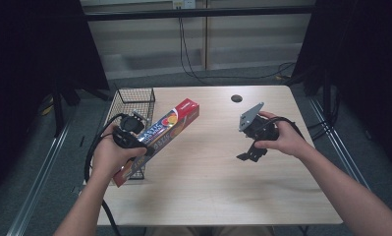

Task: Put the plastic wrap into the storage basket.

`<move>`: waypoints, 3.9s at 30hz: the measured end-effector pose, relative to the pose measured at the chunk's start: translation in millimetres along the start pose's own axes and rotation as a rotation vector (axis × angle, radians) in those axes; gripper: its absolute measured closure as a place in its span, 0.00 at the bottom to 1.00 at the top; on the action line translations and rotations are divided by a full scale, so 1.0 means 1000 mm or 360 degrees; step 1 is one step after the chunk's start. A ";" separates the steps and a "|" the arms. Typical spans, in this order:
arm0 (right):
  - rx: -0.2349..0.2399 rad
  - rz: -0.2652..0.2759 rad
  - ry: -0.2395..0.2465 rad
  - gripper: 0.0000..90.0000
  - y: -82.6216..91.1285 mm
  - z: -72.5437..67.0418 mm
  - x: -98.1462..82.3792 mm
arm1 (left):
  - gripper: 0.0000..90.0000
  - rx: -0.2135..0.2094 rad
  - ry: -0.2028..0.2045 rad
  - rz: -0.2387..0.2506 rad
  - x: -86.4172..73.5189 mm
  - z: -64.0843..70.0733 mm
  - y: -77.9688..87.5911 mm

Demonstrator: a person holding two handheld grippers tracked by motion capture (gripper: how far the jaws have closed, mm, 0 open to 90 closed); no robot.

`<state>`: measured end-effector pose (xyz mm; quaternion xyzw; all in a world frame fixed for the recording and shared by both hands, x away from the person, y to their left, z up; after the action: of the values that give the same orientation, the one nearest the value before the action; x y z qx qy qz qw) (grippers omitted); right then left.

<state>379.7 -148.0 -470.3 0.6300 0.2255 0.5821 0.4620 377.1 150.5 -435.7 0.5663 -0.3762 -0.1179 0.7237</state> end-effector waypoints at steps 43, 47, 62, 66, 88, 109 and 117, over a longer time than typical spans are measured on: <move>-0.0022 0.0044 -0.0030 0.00 -0.001 -0.007 -0.006 | 0.47 0.0244 0.0663 0.0052 -0.052 -0.067 0.018; -0.0011 0.0034 -0.0029 0.00 -0.002 -0.008 -0.007 | 0.47 0.0252 0.0754 0.0062 -0.057 -0.070 0.017; -0.0009 0.0051 -0.0061 0.00 0.000 -0.007 -0.011 | 0.47 0.0302 0.0902 -0.0020 -0.071 -0.078 0.001; 0.0002 0.0051 -0.0061 0.00 -0.001 -0.009 -0.012 | 0.47 0.0291 0.0924 -0.0029 -0.070 -0.078 -0.002; -0.0006 0.0059 -0.0054 0.00 0.001 -0.009 -0.017 | 0.46 0.0314 0.1058 -0.0075 -0.065 -0.075 -0.015; -0.0010 0.0072 -0.0071 0.00 0.003 -0.010 -0.022 | 0.35 0.0258 0.0939 -0.0011 -0.042 -0.069 0.003; -0.0015 0.0072 -0.0080 0.00 0.005 -0.008 -0.024 | 0.30 0.0251 0.0795 0.0091 -0.030 -0.063 0.017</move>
<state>365.5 -166.8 -479.7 0.6471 0.1967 0.5775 0.4572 394.7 219.6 -437.2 0.6216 -0.2098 0.0760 0.7509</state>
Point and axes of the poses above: each handheld gripper's, and its own axes: y roughly backward along the jaws, x roughly out of its top, z roughly to its right, the point moved 10 cm from there along -y, roughly forward along the jaws, and after that the axes turned 2 degrees about -x, right-handed, at the moved point
